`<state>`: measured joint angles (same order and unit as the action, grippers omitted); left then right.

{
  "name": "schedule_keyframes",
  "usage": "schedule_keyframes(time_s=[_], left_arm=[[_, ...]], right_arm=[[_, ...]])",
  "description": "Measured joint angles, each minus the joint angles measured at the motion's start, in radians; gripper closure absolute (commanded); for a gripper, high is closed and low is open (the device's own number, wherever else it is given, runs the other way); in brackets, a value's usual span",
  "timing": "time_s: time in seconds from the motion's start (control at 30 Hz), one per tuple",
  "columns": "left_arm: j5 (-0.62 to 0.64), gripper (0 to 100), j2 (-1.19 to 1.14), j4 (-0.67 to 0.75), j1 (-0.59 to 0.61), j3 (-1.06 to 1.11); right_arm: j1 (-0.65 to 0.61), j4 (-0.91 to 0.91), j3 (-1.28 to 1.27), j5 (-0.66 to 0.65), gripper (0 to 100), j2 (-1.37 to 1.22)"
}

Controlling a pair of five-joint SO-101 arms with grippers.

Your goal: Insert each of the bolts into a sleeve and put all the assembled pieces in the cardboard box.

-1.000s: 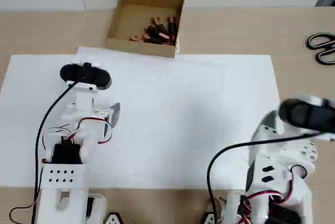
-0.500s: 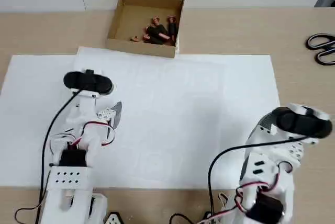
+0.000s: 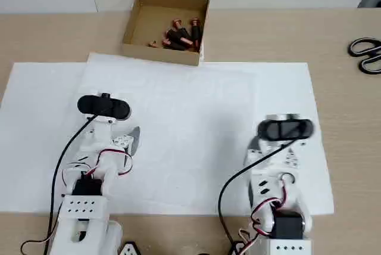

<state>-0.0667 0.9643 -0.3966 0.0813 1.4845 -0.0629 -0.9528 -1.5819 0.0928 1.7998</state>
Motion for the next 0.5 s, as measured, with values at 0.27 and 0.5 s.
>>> schedule_keyframes(time_s=[0.27,0.5], left_arm=[[0.043,77,0.0,-0.084,0.115,-0.002],[0.049,77,0.0,-0.157,0.126,-0.003]], right_arm=[[-0.034,0.0,-0.086,0.0,81.4,0.002],[-0.035,0.008,-0.092,0.0,81.4,0.0]])
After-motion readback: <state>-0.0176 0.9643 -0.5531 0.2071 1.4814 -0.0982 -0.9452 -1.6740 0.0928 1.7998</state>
